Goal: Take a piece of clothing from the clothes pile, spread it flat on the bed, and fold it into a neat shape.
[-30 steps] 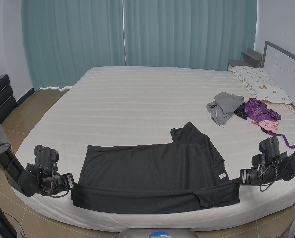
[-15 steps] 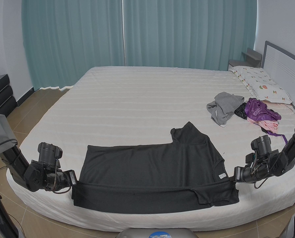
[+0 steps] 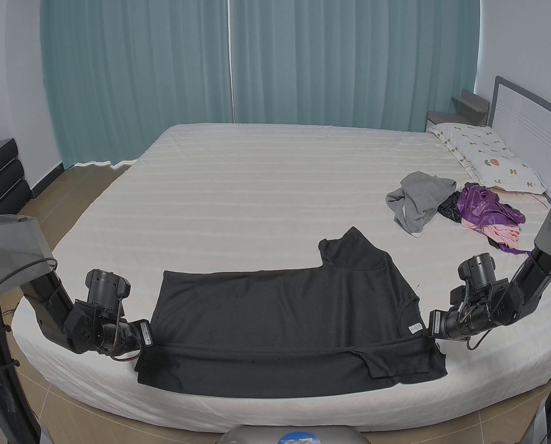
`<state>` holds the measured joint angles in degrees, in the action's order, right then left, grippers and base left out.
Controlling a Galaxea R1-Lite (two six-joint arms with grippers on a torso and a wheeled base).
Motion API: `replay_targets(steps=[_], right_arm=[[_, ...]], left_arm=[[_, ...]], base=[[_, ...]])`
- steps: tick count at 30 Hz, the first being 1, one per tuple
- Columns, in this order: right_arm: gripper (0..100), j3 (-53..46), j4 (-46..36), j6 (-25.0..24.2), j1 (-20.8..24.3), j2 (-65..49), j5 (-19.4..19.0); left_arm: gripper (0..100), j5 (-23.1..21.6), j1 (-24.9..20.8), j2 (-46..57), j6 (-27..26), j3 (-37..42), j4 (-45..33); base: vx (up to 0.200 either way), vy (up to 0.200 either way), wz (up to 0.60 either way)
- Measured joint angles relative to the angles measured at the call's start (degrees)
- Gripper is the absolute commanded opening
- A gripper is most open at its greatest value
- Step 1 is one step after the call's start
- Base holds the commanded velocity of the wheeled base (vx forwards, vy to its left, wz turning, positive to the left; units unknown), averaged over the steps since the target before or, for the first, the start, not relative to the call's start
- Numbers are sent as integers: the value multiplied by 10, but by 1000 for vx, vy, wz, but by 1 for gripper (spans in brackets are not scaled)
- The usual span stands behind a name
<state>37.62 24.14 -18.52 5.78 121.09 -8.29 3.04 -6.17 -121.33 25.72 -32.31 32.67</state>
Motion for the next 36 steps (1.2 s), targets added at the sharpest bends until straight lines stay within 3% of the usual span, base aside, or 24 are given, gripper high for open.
replay_targets(steps=[5,6,10,11,21,25,36], right_arm=[[0,11,3,-1,0,25,-6],[0,13,5,-1,0,29,-6],[0,16,14,0,0,44,-7],[100,16,20,0,1,48,-7],[100,0,59,-47,3,53,-28],[100,-21,72,-81,-3,28,-57],[100,-118,245,-167,-25,-13,-106]], left_arm=[[0,-3,0,-28,25,-19,3],[100,-3,0,-33,28,-22,3],[100,-4,0,-47,30,-29,3],[100,-4,0,-49,30,-30,3],[100,-32,3,-49,44,-26,3],[100,-38,16,-23,46,-17,3],[100,-59,33,46,73,25,3]], base=[[0,0,0],[0,0,0],[0,0,0],[0,0,0],[0,0,0],[0,0,0],[0,-36,0]])
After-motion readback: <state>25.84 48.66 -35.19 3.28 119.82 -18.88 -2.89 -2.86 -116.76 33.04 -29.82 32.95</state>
